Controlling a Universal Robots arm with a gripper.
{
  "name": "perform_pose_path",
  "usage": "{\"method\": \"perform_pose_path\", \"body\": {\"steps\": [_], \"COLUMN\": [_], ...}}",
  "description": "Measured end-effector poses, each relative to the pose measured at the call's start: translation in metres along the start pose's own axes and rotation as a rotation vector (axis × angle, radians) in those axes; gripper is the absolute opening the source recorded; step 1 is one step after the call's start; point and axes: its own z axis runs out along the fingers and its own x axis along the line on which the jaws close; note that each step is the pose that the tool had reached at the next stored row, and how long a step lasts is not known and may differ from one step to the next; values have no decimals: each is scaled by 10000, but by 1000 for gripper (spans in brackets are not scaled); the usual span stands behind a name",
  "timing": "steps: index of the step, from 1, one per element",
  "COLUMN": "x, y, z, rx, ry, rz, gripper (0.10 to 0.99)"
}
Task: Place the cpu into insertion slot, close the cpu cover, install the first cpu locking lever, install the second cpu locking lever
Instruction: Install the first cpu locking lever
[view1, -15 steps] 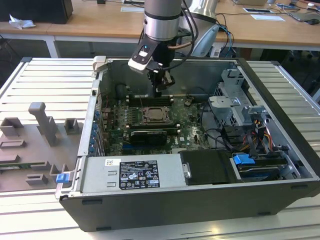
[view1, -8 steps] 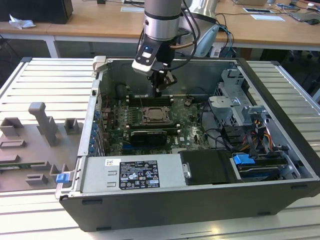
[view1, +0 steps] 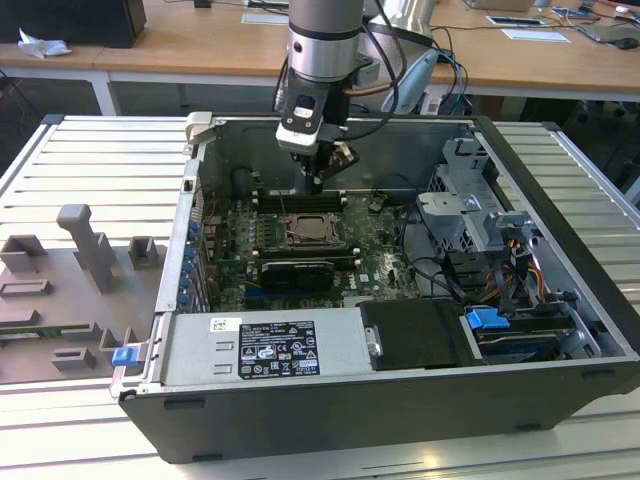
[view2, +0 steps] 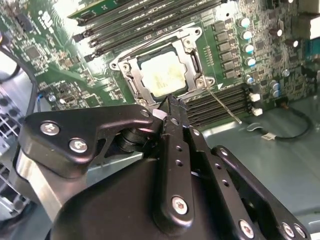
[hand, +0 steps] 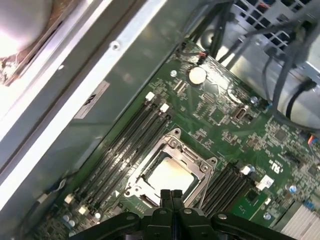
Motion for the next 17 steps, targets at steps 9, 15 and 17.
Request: {"method": "perform_pose_path", "body": {"steps": [9,15,17], "x": [0,0,0], "y": [0,0,0], "z": [6,15,17], "rx": [1,-44,-45], "ry": [18,-13,-8], "rz": [-1804,-3283,-3766], "gripper": [106,106,106]}}
